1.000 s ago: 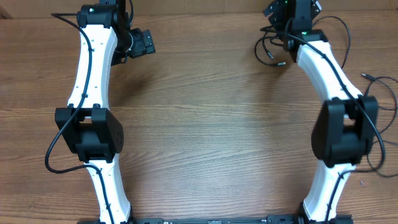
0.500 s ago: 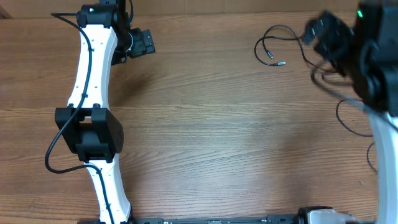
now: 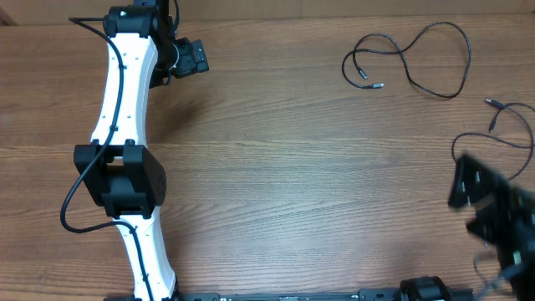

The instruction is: Untangle cables

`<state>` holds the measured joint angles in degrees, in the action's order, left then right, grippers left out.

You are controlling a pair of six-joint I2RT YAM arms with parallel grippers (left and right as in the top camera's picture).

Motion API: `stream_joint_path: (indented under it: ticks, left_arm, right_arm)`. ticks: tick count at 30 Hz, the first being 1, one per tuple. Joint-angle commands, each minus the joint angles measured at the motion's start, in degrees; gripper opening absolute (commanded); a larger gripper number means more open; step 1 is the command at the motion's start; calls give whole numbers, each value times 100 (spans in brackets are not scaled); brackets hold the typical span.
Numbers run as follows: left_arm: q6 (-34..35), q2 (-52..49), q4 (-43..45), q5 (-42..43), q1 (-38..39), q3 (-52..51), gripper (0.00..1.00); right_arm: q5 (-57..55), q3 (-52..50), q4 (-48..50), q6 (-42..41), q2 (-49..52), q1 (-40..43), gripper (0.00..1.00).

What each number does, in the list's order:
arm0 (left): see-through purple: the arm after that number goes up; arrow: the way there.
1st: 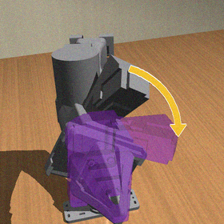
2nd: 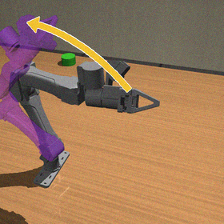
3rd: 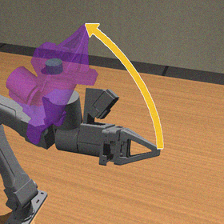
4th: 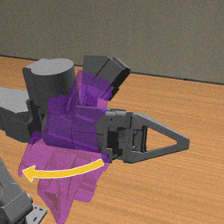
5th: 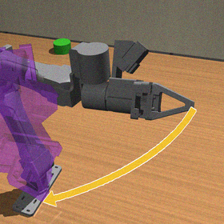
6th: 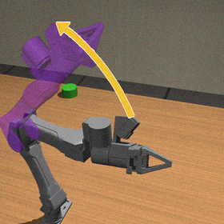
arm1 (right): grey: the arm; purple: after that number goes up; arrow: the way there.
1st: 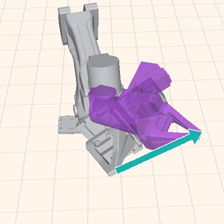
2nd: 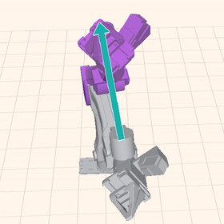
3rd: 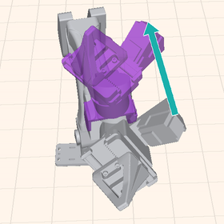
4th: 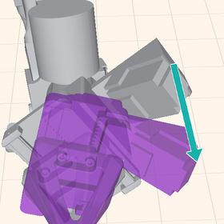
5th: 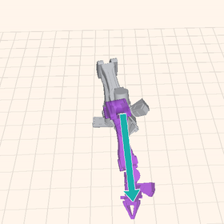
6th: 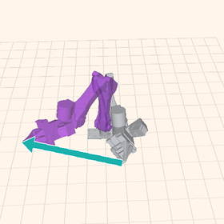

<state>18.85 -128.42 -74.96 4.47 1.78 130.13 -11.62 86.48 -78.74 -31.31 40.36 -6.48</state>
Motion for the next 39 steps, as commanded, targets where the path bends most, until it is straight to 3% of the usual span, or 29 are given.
stream_joint_path:
  ticks: [1, 7, 13, 23, 31, 39]
  left_arm:
    - [-109, -17, 24, -42, 13, 96, 99]
    - [-109, -17, 24, -42, 13, 96, 100]
    - [-109, -17, 24, -42, 13, 96, 100]
    - [-109, -17, 24, -42, 13, 96, 99]
    - [-109, -17, 24, -42, 13, 96, 99]
    - [-107, -17, 24, -42, 13, 96, 99]
  right_arm:
    - [-79, -125, -435, -13, -267, -26, 100]
    - [-129, -177, -1073, -13, -382, -26, 100]
    - [-389, -608, -737, -13, -422, -13, 100]
    - [-507, -2420, 1025, 42, -1598, 817, 100]
    - [367, -4011, 2780, 1773, -3204, 1314, 100]
    - [494, -5388, 4192, 1814, -3963, 1449, 100]
